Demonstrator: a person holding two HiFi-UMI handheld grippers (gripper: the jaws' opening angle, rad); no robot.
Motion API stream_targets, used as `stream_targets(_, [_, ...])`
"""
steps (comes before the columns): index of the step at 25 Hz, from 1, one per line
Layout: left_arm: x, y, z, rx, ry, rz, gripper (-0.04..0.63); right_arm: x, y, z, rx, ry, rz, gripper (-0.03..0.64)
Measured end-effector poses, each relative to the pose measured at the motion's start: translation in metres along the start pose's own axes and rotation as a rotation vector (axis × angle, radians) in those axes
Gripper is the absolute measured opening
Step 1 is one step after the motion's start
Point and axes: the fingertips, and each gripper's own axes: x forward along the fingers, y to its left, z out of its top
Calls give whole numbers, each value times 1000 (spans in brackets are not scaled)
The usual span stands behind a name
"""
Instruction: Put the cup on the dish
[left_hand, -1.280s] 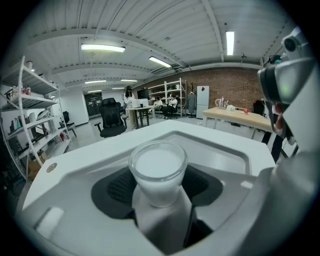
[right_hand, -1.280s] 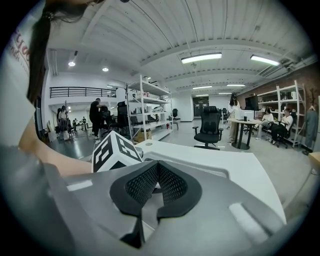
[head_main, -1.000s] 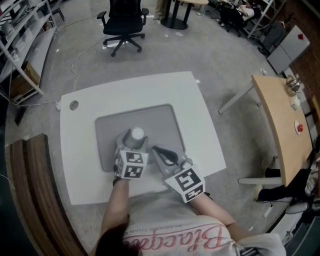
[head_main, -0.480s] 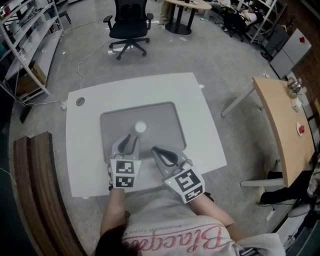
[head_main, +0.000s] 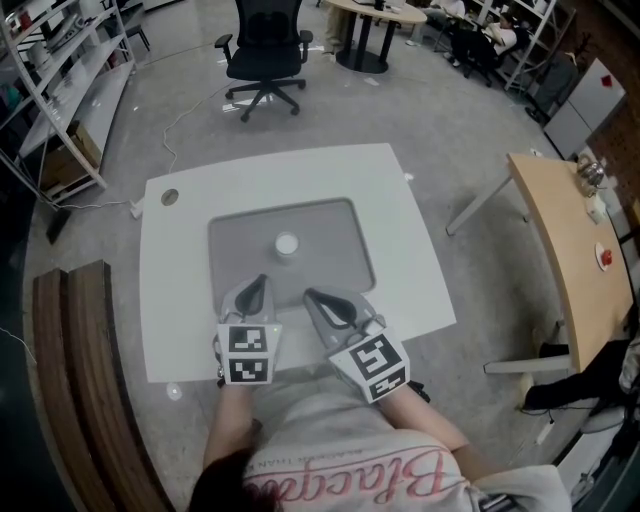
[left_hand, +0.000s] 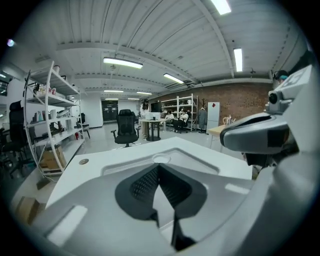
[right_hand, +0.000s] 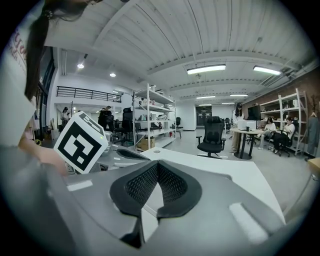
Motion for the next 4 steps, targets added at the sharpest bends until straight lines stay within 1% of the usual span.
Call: stream_targets(4, [-10, 2, 4, -30, 9, 17, -2, -2, 2, 5, -5, -10, -5, 2])
